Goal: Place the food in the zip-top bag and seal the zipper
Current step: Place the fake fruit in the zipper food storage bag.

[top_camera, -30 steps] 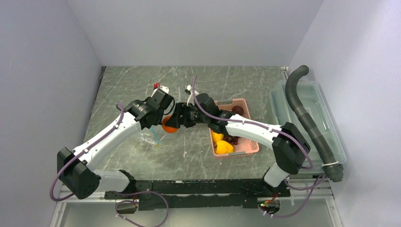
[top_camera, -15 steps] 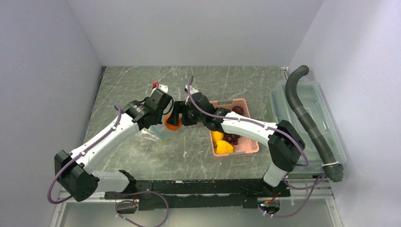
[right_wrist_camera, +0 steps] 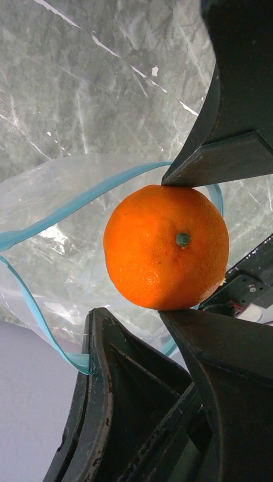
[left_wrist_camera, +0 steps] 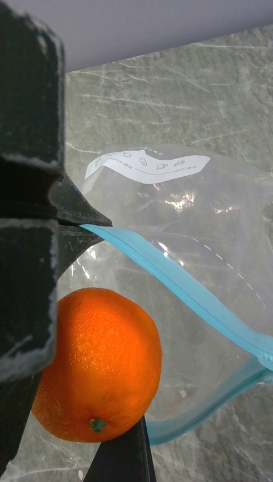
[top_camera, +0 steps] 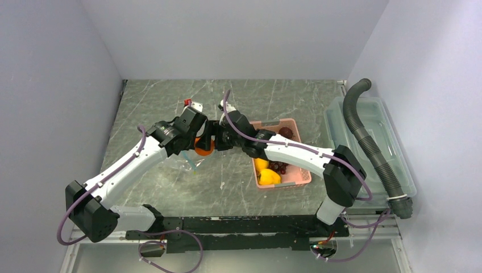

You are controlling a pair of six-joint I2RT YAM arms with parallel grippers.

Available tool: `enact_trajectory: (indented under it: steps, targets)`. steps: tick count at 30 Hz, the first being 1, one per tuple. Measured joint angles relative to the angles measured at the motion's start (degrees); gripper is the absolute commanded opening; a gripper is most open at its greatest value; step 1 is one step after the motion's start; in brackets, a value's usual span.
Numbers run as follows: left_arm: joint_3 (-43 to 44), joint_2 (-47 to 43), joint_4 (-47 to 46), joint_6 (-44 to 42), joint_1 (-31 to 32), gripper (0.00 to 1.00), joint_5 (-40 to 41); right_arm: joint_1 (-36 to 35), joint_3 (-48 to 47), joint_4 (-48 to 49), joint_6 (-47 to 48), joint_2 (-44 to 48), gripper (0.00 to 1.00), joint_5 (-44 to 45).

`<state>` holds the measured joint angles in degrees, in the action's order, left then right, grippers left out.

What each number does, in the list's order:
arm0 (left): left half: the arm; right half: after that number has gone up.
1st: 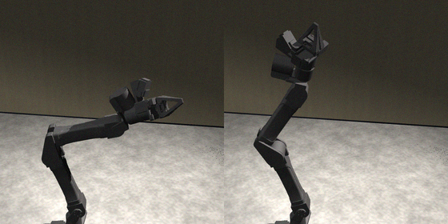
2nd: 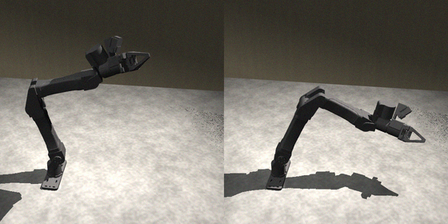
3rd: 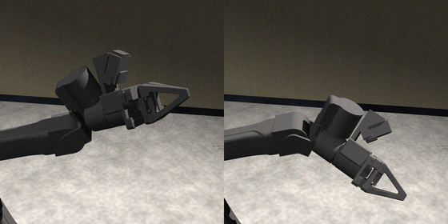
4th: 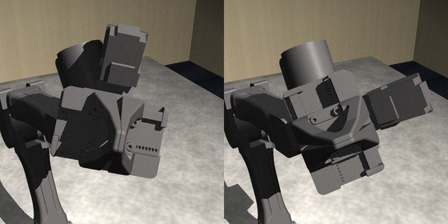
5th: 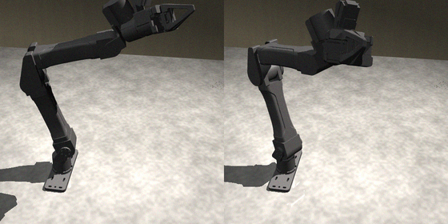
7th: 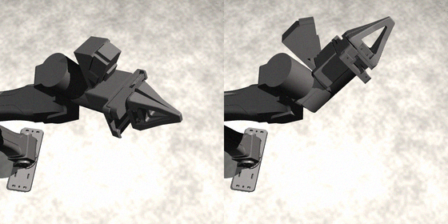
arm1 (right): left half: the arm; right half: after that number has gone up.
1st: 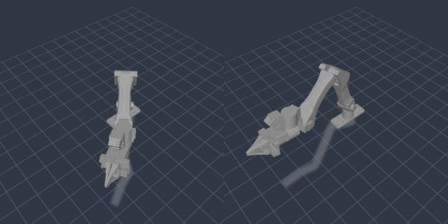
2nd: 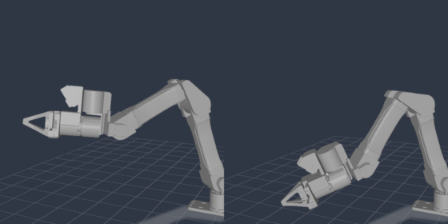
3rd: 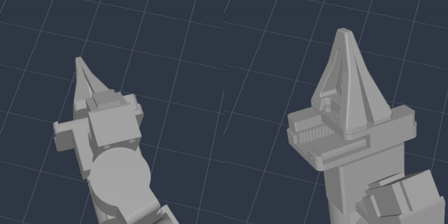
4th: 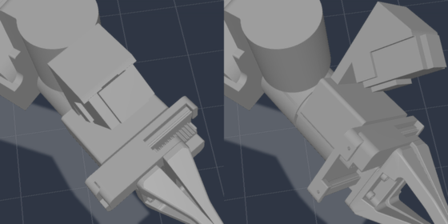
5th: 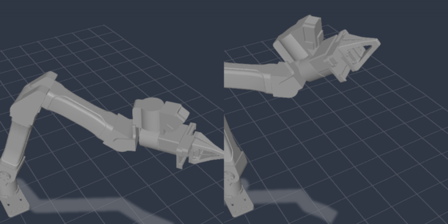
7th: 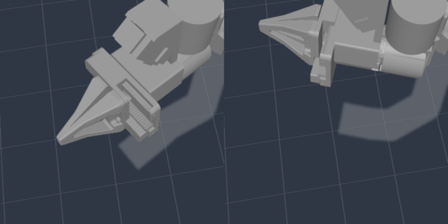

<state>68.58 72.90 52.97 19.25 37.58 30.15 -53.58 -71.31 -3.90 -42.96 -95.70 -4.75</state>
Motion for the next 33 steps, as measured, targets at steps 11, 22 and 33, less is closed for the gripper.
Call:
enact_trajectory:
  steps: [11,22,33]
  targets:
    - [0.00,0.00,-0.02,-0.07,-0.09,0.00,-0.39,-0.15,-1.18,0.07,-2.01,-1.86,0.81,1.55]
    - [0.00,0.00,-0.02,-0.07,-0.11,0.00,-0.39,-0.39,-1.18,0.11,-2.71,-1.97,0.95,1.49]
    - [-0.15,0.00,-0.02,-0.07,-0.26,0.00,-0.39,-0.74,0.68,0.09,-2.45,1.31,0.94,1.79]
